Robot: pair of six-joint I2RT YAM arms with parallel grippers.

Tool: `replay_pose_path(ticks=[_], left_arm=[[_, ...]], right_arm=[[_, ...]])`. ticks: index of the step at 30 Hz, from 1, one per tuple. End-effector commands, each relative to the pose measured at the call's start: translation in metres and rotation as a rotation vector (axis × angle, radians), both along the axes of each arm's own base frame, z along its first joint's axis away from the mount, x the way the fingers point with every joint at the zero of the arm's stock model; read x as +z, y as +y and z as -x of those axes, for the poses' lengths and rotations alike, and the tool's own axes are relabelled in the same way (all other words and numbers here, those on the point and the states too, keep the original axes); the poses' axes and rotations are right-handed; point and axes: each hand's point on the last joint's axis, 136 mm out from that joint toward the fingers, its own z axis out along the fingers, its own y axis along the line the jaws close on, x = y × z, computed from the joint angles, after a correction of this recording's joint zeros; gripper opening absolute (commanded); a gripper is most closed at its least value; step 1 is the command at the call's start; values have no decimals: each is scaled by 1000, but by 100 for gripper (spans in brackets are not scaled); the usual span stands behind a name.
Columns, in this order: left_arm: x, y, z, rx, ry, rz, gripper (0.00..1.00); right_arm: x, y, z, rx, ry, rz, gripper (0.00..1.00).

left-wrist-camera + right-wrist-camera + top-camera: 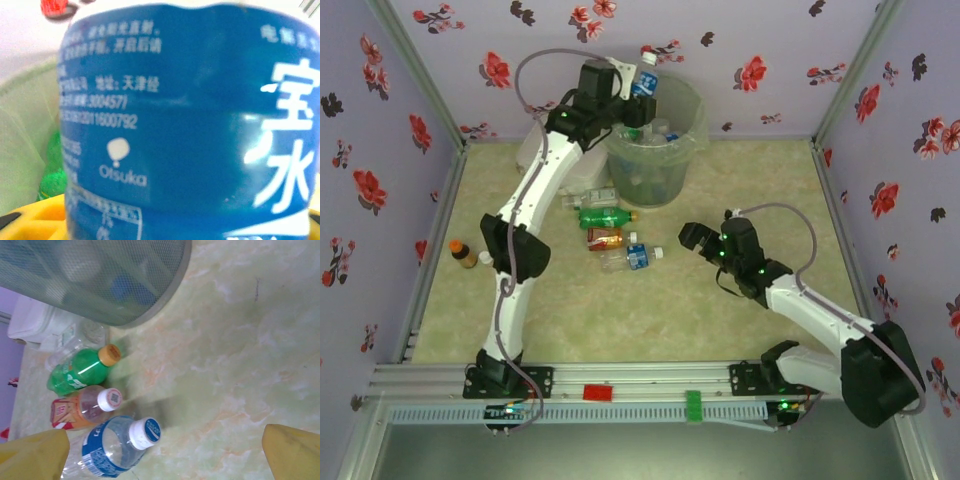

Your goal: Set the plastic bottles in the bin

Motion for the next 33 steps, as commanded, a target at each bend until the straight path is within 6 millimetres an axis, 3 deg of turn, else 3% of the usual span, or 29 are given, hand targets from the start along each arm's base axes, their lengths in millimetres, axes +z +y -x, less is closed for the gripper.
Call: replay_pose_path(ticks=[1,5,7,14,23,29,33], left_arm=[[0,-2,0,-3,35,49,32],[8,-5,-3,-3,15,78,67],[19,-4,-3,0,-4,99,78],[63,0,15,-15,-92,140,100],[114,22,60,-26,-195,209,100],[98,53,101,8,-244,228,100],[66,78,122,67,-214,202,100]], right_arm=[[-3,-8,9,-12,6,30,100],[4,-15,14,-22,-8,43,100],[4,-17,17,-28,-10,34,100],[-2,-17,26,-49,-1,12,100],[-12,13,31,-65,29,-64,100],[-14,56,34,-15,57,-155,100],[-21,91,37,37,98,-167,100]])
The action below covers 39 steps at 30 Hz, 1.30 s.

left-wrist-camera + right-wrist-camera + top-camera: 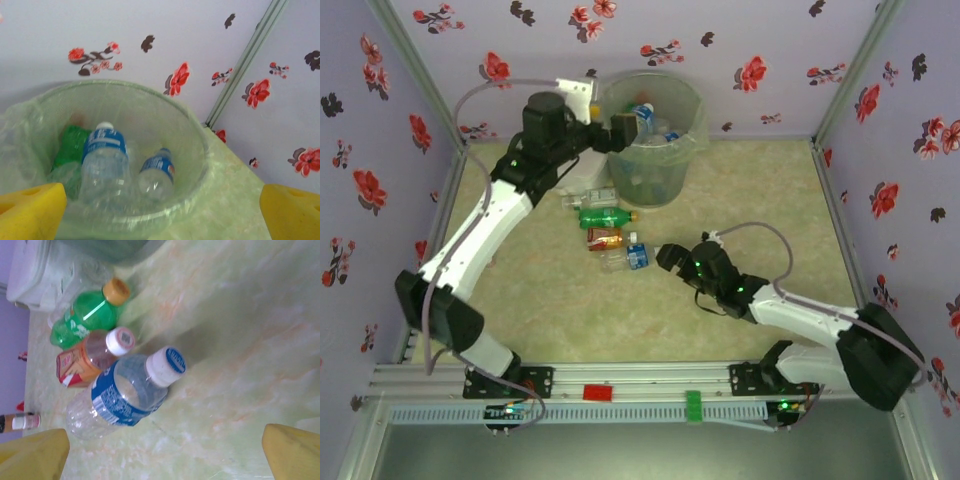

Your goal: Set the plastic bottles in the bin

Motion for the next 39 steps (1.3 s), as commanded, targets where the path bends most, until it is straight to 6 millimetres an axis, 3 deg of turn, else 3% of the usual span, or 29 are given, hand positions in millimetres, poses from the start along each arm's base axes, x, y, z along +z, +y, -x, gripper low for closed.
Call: replay_pose_path(ticks=[1,9,16,22,28,39], left_arm=[[-15,19,6,75,-16,16,100],[-107,89,37,310,101,-23,100],[-156,134,68,427,166,-15,100],[-192,157,89,482,219,-16,100],[-215,166,97,500,257,-29,100],[-221,174,98,508,261,-94,100]], right_arm=[[17,35,-9,-6,-10,-105,100],[-2,75,-5,-103,98,-145,100],[-13,93,-15,-184,160,-122,94],[-25,85,-21,-282,200,-76,87],[-32,85,-29,-315,211,-8,83],[-50,89,-56,-299,148,132,80]])
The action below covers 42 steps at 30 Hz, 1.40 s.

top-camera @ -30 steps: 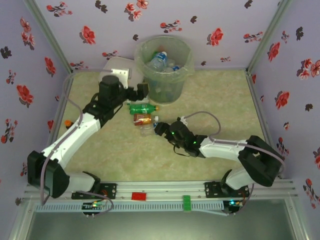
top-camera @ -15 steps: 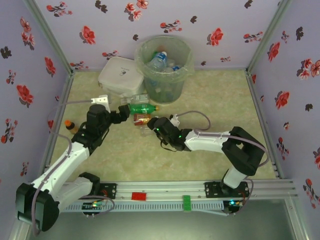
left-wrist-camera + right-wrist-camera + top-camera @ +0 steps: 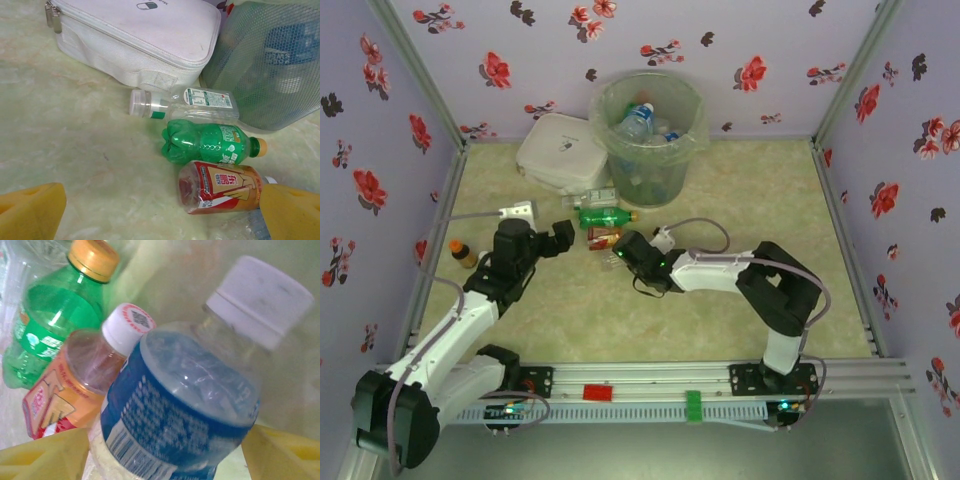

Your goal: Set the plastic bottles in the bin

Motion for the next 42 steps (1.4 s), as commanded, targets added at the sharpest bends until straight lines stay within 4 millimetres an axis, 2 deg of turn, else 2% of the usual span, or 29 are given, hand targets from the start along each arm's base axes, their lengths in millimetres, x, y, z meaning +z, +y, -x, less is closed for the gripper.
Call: replay_pose_path(ticks=[1,9,13,16,19,22,26,32,38,42], left_arm=[[6,8,-2,21,-22,-26,100],[2,7,-5,24,-10,-15,100],[3,6,-5,23,-9,-3,100],[2,4,-6,21,-7,8,100],[0,2,-8,17,1,19,100],[-2,-1,-11,12,11,25,100],[0,-3,-14,6,13,30,100],[1,-7,-20,35,-10,114,100],[0,-12,-26,8,13,87,100],[-5,-11,-23,-3,32,62,100]], right_arm=[[-10,-15,-10,-10,-9,136,80],[-29,-57,-6,-53,2,229,80],[-23,-81,-1,-44,-10,291,78],[-18,-91,4,-35,-17,311,76],[-17,-89,4,-23,-18,292,76],[-20,-79,5,-2,17,277,92],[-26,-62,2,6,45,233,99],[-44,-52,2,5,80,230,90],[-50,-84,10,19,95,301,81],[-46,-103,5,91,87,288,73]])
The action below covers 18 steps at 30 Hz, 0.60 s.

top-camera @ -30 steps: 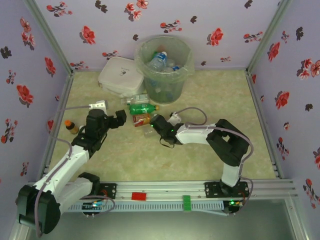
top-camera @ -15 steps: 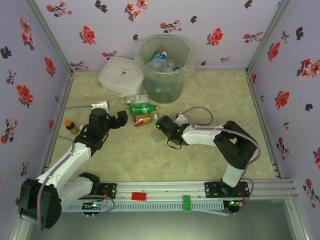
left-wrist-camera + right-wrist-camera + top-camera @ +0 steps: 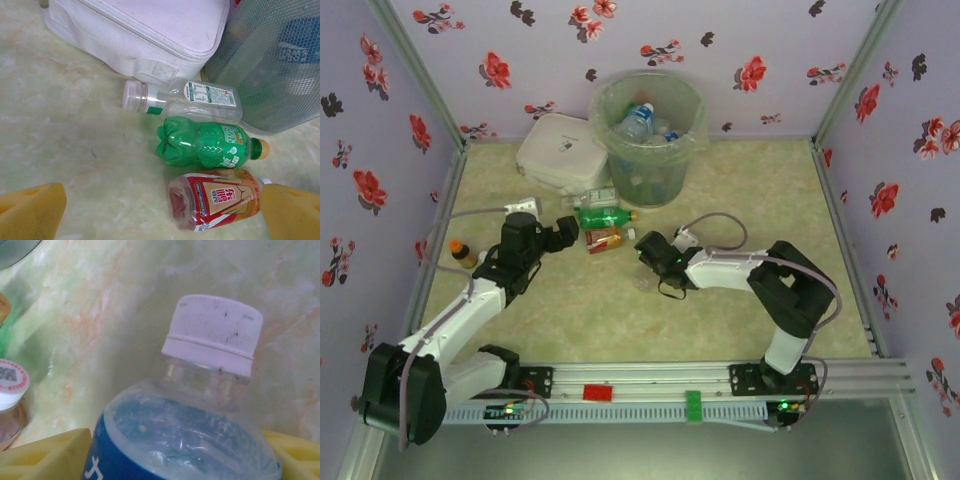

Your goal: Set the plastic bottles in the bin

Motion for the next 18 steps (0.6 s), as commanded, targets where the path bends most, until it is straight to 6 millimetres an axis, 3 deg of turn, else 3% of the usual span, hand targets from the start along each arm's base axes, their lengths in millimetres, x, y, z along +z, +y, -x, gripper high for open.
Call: replay_pose_path(ticks=[1,7,12,15,18], left_arm=[[11,-1,-4,-10,-20,1,100],[-2,0,0,24,-3,61,100],[-8,0,2,31,7,90,100],[-6,-1,2,22,12,78,100],[-3,-1,3,9,13,61,100]], right_arm=[[-16,-25,2,57,50,40,71],[-11,-32,0,159,88,-5,54],[-5,-30,-4,224,122,-48,46],[16,-29,-9,260,88,-69,46],[51,-30,-18,309,21,-108,46]])
